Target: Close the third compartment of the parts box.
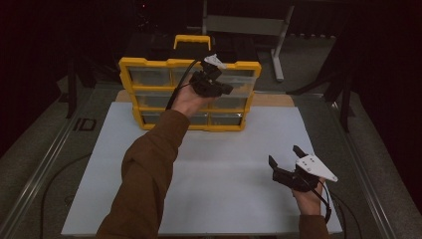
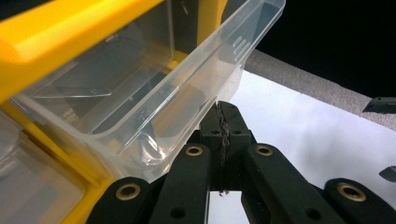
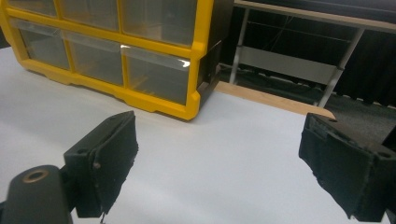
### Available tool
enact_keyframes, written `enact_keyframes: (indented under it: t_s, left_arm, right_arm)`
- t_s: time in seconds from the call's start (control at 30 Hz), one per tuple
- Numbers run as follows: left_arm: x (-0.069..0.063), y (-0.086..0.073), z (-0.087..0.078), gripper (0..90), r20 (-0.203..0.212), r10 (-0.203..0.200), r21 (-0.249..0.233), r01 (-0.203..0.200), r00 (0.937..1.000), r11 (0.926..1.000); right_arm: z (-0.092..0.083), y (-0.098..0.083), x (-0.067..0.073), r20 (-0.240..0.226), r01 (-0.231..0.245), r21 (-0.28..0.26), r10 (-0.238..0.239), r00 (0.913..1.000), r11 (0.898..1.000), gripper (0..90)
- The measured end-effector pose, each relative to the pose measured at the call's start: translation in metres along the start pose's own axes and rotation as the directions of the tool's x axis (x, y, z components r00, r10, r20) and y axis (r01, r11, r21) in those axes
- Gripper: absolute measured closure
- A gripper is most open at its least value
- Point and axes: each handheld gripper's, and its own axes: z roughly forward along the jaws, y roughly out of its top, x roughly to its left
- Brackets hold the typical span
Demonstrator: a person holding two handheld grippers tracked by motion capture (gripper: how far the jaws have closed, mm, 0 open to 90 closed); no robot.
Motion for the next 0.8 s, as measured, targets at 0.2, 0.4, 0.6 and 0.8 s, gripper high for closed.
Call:
enact_keyframes:
  t_s: [0.2, 0.4, 0.6, 0.8]
  left_arm:
    - [0.0013, 0.0016, 0.0011, 90.0, -0.007, -0.006, -0.003, 0.006, 1.0000, 1.0000]
    - [0.0015, 0.0018, 0.0024, 90.0, -0.014, -0.015, -0.006, 0.015, 0.9998, 0.9999]
    - [0.0013, 0.0029, 0.0024, 90.0, -0.019, -0.014, -0.006, 0.014, 0.9997, 0.9999]
    - [0.0018, 0.0034, 0.0035, 90.0, -0.026, -0.022, -0.013, 0.022, 0.9994, 0.9997]
  right_arm:
    - [-0.0001, -0.0001, -0.0002, 0.000, -0.001, 0.001, 0.001, 1.0000, 1.000, 11.0]
    - [0.0004, 0.0003, 0.0009, -0.003, 0.006, 0.001, -0.006, 1.0000, 1.000, 11.1]
    - [0.0009, 0.0005, 0.0015, -0.006, 0.007, 0.001, -0.007, 1.0000, 1.000, 11.0]
    - [0.0006, 0.0007, 0.0019, -0.008, 0.007, 0.000, -0.007, 0.9999, 1.000, 11.1]
